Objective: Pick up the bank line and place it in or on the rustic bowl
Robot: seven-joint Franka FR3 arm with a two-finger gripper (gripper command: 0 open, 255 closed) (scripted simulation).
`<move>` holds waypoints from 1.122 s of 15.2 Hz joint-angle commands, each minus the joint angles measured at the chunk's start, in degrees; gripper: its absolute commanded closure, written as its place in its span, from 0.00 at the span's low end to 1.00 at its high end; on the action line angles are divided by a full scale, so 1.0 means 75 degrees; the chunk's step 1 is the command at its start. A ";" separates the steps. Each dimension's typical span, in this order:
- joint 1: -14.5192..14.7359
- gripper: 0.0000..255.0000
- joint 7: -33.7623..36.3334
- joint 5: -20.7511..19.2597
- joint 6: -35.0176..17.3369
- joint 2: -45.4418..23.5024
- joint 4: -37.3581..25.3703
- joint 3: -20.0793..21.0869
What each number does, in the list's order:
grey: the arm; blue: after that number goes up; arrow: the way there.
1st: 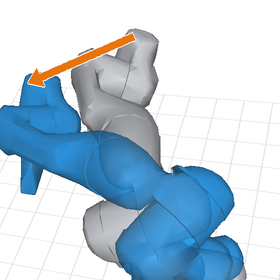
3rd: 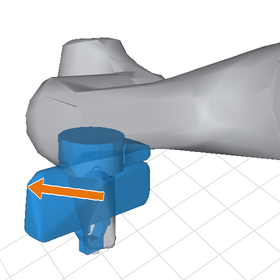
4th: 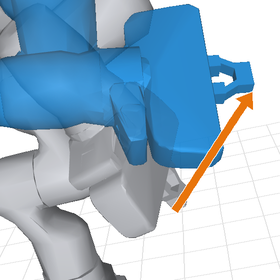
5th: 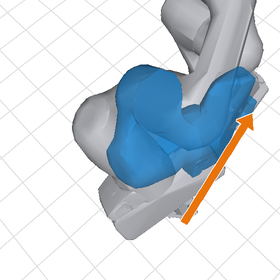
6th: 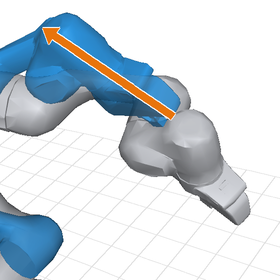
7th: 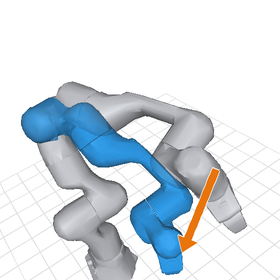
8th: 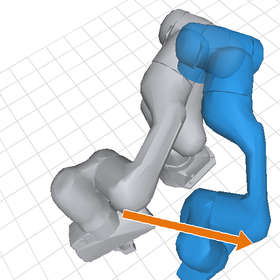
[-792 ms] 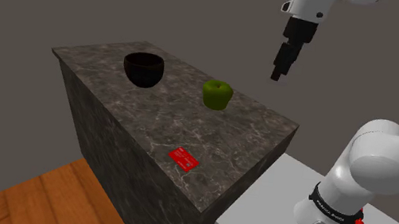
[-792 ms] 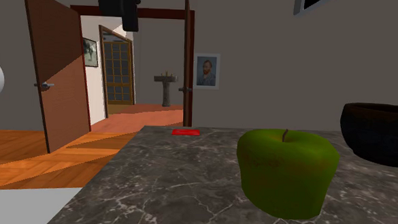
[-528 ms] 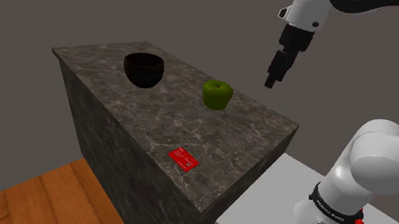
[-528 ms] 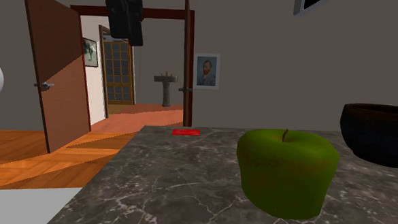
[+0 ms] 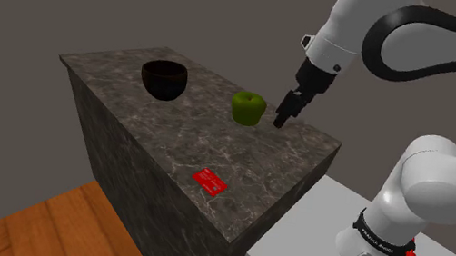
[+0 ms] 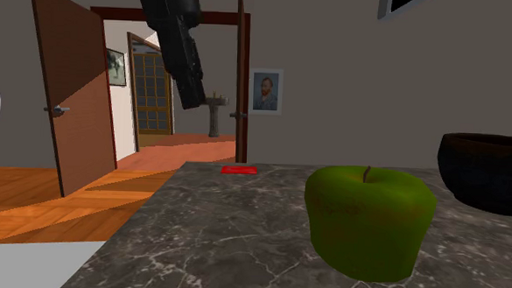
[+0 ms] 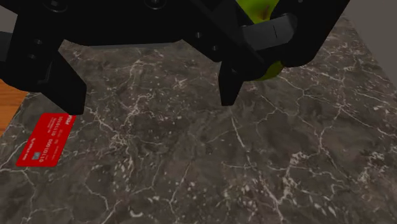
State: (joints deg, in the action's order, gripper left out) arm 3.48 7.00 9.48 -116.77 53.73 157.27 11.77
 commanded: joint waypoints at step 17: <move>-0.2949 0.00 0.5116 -0.0653 -0.6457 -0.3199 -0.0048 0.6792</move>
State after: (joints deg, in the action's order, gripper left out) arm -14.54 42.44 6.13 -163.19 30.93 158.01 57.99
